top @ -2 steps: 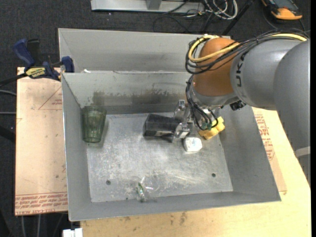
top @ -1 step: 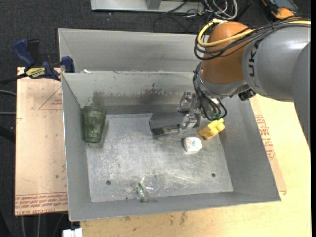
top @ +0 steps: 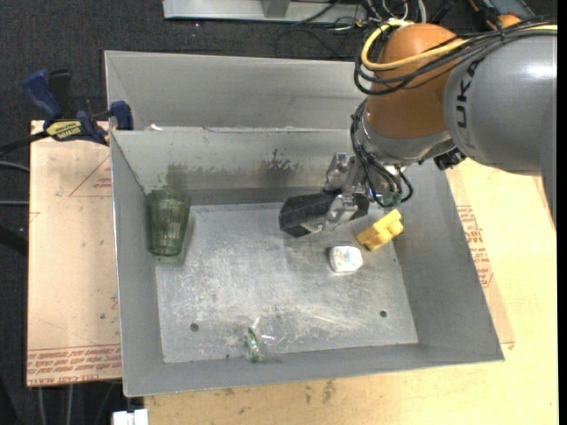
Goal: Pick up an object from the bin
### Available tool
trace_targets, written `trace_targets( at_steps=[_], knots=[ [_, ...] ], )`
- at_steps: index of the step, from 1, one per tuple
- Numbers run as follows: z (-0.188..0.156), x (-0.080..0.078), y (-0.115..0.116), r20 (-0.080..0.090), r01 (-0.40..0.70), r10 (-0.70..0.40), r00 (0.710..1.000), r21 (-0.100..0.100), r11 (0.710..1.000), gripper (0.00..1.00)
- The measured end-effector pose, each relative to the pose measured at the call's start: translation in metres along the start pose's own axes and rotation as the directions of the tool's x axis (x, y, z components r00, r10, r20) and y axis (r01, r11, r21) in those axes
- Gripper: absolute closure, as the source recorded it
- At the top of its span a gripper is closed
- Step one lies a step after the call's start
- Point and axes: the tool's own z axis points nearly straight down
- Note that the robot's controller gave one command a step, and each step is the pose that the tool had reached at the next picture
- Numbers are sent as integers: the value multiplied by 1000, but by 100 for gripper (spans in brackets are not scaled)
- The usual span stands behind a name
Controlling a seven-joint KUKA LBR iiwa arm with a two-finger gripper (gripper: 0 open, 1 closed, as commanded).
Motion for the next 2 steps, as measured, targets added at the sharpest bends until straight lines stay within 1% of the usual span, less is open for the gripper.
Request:
trace_targets(
  at_steps=[1,2],
  knots=[
    [-15,1,6,-6,20,-20,1000,0,1000,100],
    [-42,6,5,-5,0,0,1000,0,1000,100]
  ],
)
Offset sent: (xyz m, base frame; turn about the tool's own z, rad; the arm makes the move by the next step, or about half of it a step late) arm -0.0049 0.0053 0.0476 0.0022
